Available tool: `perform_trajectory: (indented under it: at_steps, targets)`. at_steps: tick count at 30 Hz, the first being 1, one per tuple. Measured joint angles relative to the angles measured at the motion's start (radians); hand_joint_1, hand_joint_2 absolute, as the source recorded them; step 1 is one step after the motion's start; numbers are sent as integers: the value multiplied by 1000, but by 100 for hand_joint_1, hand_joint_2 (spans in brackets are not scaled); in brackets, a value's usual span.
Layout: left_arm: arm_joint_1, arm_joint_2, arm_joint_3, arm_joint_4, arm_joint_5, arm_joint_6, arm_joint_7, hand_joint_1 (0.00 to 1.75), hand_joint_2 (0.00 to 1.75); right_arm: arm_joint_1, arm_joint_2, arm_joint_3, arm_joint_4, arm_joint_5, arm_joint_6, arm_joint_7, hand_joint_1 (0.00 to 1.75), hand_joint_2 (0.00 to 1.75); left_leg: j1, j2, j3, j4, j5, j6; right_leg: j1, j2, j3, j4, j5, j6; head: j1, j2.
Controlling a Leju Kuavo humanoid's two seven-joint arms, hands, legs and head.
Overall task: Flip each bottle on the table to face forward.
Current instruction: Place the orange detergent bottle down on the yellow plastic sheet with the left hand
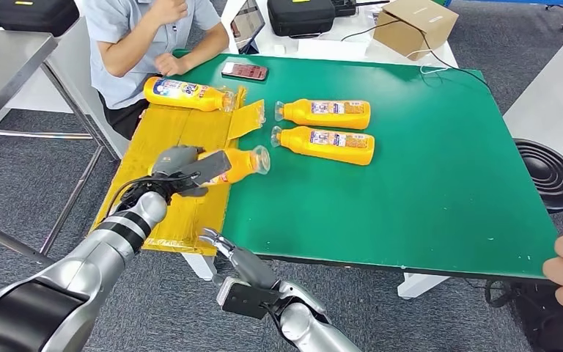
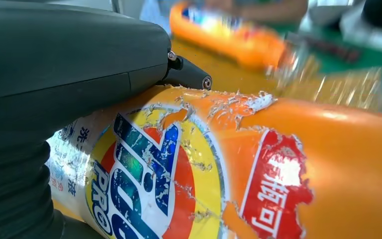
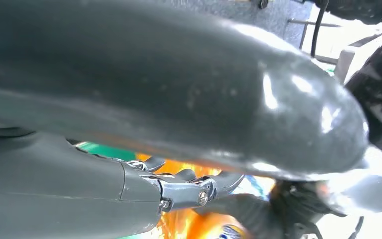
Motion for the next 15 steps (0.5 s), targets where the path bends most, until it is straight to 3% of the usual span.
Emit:
perform_trajectory:
  at_steps: [2, 3, 6, 7, 15]
  targets:
    - [-14, 0, -4, 38, -4, -37, 11, 164, 175, 0, 4, 6, 3, -8, 6, -1, 0, 0, 0, 0, 0, 0, 0, 0, 0, 0, 0, 0, 0, 0, 0, 0]
    - [-20, 1, -6, 53, -5, -49, 16, 134, 175, 0, 5, 7, 5, -12, 7, -1, 0, 0, 0, 0, 0, 0, 0, 0, 0, 0, 0, 0, 0, 0, 0, 0]
    - [-28, 4, -7, 89, 5, -86, 25, 21, 175, 0, 10, 9, 9, -21, 8, -1, 0, 0, 0, 0, 0, 0, 0, 0, 0, 0, 0, 0, 0, 0, 0, 0]
    - [-29, 5, -7, 98, 10, -99, 25, 8, 175, 0, 10, 9, 11, -22, 8, -1, 0, 0, 0, 0, 0, 0, 0, 0, 0, 0, 0, 0, 0, 0, 0, 0]
    - [-32, 7, -6, 136, 33, -149, 15, 0, 175, 0, 11, 17, 23, -34, 10, -1, 0, 0, 0, 0, 0, 0, 0, 0, 0, 0, 0, 0, 0, 0, 0, 0]
